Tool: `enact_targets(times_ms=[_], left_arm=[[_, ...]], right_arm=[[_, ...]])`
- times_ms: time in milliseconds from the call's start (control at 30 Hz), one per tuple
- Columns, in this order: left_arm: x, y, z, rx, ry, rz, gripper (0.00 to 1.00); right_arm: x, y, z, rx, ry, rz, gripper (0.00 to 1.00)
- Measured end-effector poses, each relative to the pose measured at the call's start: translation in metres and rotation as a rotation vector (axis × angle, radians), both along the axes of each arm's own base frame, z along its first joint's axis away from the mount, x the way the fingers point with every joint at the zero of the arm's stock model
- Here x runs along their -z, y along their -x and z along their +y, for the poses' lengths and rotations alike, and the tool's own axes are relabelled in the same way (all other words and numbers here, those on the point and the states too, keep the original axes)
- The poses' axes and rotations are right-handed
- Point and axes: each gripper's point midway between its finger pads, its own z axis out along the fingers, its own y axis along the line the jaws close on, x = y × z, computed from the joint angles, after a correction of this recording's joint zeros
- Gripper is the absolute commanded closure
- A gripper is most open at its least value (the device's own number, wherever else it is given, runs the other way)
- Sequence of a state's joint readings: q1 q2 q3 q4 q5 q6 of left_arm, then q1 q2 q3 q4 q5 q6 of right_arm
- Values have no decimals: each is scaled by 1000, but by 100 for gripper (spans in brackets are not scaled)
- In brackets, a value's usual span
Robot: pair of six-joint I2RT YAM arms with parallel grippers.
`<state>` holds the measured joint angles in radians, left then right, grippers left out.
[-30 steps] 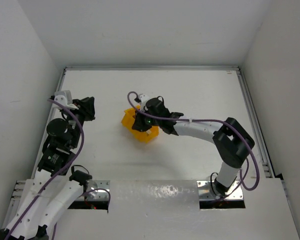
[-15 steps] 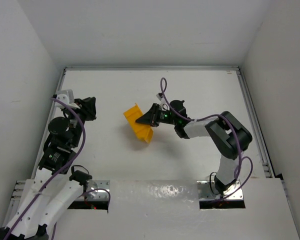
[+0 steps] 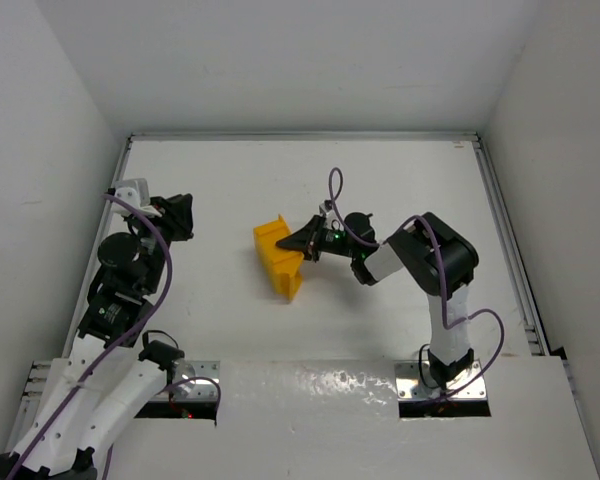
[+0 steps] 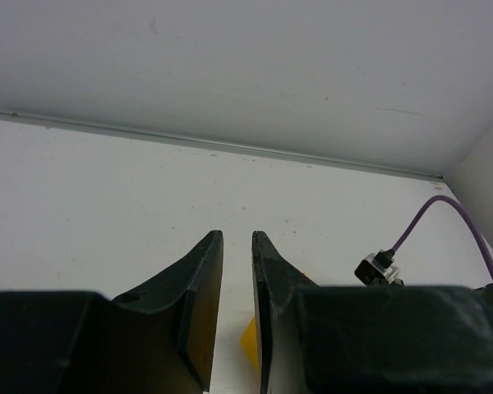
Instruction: Build the wood block tower
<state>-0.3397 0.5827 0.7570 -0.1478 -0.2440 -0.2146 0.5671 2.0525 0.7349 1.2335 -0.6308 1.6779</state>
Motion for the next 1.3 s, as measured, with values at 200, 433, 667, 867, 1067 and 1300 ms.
enact_targets(times_ms=[200,433,667,867,1067,1300], left_arm=[[1,-1,0,1,-1,3,82],[2,-1,0,1,-3,9,83],[7,-4,-5,21,-9,25,84],[12,-7,-9,38,-14,41,84],[14,-7,-11,45,-14,50,84],[15,-8,-12,50,-15,56,83]], right_arm=[[0,-12,-1,5,-2,-36,100],[1,-24,-6,53,9,-72,100],[-13,-23,-13,101,7,-109,100],[-2,-18,-11,118,24,-61,100],[-14,-20,2,132,-7,-44,100],[-12,-34,15,169,-41,13,100]])
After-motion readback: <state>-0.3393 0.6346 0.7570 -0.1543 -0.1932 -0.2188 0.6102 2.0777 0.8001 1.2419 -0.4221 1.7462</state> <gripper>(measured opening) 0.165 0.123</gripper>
